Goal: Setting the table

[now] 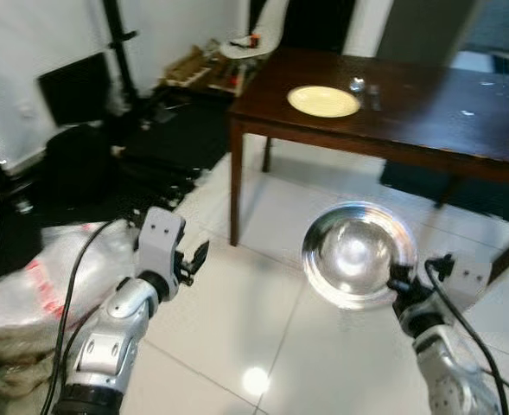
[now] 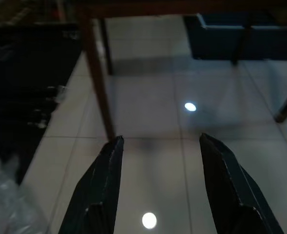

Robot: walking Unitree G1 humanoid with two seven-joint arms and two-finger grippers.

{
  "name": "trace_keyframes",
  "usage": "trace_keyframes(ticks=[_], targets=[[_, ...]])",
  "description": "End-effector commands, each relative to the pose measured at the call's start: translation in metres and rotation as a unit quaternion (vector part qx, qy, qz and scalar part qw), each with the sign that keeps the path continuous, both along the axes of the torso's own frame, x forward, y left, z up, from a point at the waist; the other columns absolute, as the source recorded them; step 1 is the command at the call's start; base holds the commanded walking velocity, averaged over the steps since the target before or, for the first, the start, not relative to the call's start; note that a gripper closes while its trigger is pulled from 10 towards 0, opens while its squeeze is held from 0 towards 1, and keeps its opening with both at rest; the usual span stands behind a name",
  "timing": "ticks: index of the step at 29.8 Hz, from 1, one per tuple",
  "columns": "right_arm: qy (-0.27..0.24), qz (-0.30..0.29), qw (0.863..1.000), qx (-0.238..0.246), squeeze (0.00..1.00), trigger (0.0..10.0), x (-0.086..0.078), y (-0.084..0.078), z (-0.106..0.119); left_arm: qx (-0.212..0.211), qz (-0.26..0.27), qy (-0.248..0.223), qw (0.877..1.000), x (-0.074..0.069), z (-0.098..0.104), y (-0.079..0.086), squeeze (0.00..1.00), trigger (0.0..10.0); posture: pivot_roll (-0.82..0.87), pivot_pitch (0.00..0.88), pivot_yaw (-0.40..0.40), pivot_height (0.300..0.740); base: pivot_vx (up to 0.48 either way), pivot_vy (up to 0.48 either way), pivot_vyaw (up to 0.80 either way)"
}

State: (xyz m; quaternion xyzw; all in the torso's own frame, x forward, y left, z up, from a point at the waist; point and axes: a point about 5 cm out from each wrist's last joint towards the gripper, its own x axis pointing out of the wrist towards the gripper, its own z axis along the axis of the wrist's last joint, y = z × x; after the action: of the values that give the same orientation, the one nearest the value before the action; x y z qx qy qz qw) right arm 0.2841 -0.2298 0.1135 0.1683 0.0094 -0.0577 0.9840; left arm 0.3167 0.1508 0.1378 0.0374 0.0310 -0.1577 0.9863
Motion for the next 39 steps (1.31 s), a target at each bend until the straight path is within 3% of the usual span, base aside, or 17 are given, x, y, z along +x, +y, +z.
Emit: trace_keyframes(ticks=[1, 11, 18, 24, 36, 39], targets=[[0.001, 0.001, 1.0, 0.008, 0.0, 10.0, 0.0, 0.001, -0.001, -0.01, 0.005, 0.01, 1.0, -0.001, -0.003, 0.001, 0.0, 10.0, -0.09, 0.037, 0.075, 0.74, 0.0, 0.0, -0.79], [-0.021, 0.001, 1.0, 0.018, 0.0, 10.0, 0.003, 0.003, 0.013, -0.017, 0.009, -0.042, 0.999, 0.004, 0.02, -0.001, 0.0, 10.0, -0.09, 0.026, 0.077, 0.74, 0.0, 0.0, -0.78], [-0.084, 0.003, 0.996, 0.03, 0.0, 10.0, 0.012, 0.003, 0.049, -0.025, 0.024, -0.095, 0.995, 0.012, 0.05, -0.005, 0.0, 10.0, -0.1, 0.021, 0.077, 0.74, 0.0, 0.0, -0.79], [-0.162, 0.026, 0.985, 0.054, 0.0, 10.0, 0.018, 0.01, 0.09, -0.018, 0.06, -0.153, 0.986, 0.021, 0.075, -0.007, 0.0, 10.0, -0.1, 0.009, 0.076, 0.74, 0.459, 0.0, -0.26], [-0.16, 0.024, 0.985, 0.054, 0.0, 10.0, 0.016, 0.009, 0.093, -0.022, 0.055, -0.156, 0.986, 0.021, 0.079, -0.01, 0.0, 10.0, -0.1, 0.012, 0.081, 0.74, 0.48, 0.0, 0.0], [-0.163, 0.051, 0.983, 0.071, 0.0, 10.0, 0.015, 0.015, 0.096, -0.021, 0.057, -0.157, 0.986, 0.021, 0.079, -0.011, 0.0, 10.0, -0.1, 0.015, 0.084, 0.74, 0.48, 0.0, 0.0]])
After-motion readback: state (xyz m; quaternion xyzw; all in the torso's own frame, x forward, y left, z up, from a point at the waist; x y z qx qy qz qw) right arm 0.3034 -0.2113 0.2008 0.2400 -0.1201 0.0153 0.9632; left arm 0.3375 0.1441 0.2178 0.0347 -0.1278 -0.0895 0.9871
